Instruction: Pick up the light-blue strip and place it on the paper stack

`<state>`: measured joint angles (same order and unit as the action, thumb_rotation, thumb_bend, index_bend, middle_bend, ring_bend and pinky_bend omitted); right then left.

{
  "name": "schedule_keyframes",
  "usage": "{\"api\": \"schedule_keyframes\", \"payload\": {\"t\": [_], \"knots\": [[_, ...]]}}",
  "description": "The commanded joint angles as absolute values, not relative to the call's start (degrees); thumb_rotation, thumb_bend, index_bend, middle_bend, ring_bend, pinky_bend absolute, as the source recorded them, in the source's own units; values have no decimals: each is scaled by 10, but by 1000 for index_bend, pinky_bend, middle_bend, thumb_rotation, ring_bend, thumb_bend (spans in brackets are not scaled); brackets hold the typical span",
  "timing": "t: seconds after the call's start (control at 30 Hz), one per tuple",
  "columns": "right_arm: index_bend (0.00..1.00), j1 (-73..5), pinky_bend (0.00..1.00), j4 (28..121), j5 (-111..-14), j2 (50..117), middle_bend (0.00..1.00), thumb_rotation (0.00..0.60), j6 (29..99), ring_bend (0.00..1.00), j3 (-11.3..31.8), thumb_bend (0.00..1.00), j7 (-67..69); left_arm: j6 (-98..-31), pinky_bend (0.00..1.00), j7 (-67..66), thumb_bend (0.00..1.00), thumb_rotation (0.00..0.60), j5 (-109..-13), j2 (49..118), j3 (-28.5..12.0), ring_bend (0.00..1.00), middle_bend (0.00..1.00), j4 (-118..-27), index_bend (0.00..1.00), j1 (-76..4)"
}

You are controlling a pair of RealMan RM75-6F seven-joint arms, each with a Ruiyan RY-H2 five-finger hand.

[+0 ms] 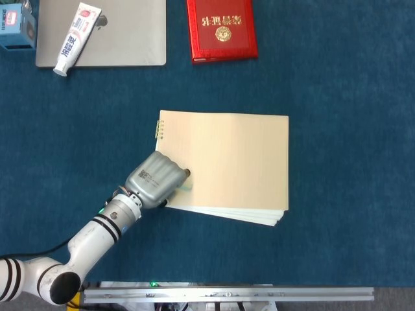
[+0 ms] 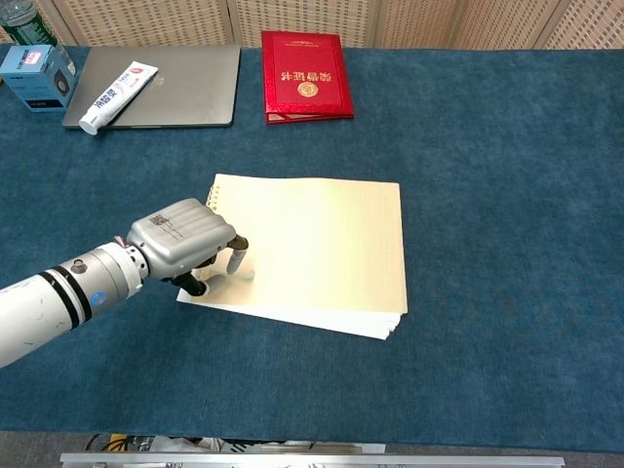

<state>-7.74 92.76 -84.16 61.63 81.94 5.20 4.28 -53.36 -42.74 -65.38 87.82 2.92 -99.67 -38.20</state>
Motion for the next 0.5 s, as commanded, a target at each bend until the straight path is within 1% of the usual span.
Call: {"api": "schedule_keyframes", "payload": {"t": [0.03, 0.5], "knots": [[344, -77, 333, 927, -842, 616, 378, 600, 820, 395, 52, 260, 43, -532, 1000, -432, 397, 600, -648, 877, 31, 1000, 1000, -997, 478, -385], [344, -76, 333, 927, -842, 616, 379, 600, 821, 396, 53, 259, 44, -534, 1000, -448, 397, 600, -621, 871, 44, 1000, 1000, -1015, 486, -396]]}}
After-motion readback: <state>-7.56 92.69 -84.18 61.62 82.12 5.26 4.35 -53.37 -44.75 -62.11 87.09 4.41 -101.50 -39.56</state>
